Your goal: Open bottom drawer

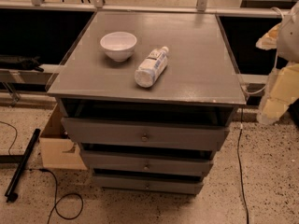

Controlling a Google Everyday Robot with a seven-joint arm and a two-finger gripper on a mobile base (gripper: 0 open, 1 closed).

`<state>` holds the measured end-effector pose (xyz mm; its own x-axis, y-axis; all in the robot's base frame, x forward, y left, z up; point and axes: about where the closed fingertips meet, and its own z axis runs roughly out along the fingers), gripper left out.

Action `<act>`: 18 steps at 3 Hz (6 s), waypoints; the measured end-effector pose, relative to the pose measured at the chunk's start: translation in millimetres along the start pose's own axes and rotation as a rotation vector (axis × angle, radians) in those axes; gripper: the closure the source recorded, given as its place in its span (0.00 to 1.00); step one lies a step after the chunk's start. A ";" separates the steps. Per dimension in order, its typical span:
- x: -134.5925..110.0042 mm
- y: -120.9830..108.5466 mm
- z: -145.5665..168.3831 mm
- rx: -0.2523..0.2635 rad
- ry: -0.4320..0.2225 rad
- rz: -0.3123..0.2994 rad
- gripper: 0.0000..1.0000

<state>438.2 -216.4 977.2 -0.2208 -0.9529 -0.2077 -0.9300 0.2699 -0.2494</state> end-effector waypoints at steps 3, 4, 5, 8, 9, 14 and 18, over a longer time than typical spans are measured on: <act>1.6 11.5 16.0 -0.030 0.025 -0.028 0.00; 11.3 23.8 17.6 -0.042 0.037 -0.031 0.00; 23.7 41.9 18.7 -0.061 0.046 -0.031 0.00; 58.1 111.8 18.1 -0.126 0.070 -0.042 0.00; 65.6 138.6 17.4 -0.154 0.076 -0.051 0.00; -14.4 180.6 65.6 -0.261 0.032 -0.260 0.00; -26.9 160.0 180.1 -0.443 -0.017 -0.215 0.00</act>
Offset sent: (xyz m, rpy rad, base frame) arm 0.0004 0.0132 -0.0192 -0.0234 0.0357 0.0402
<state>348.3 -122.7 772.6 -0.0083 -0.9773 -0.2117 -0.9904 -0.0212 0.1368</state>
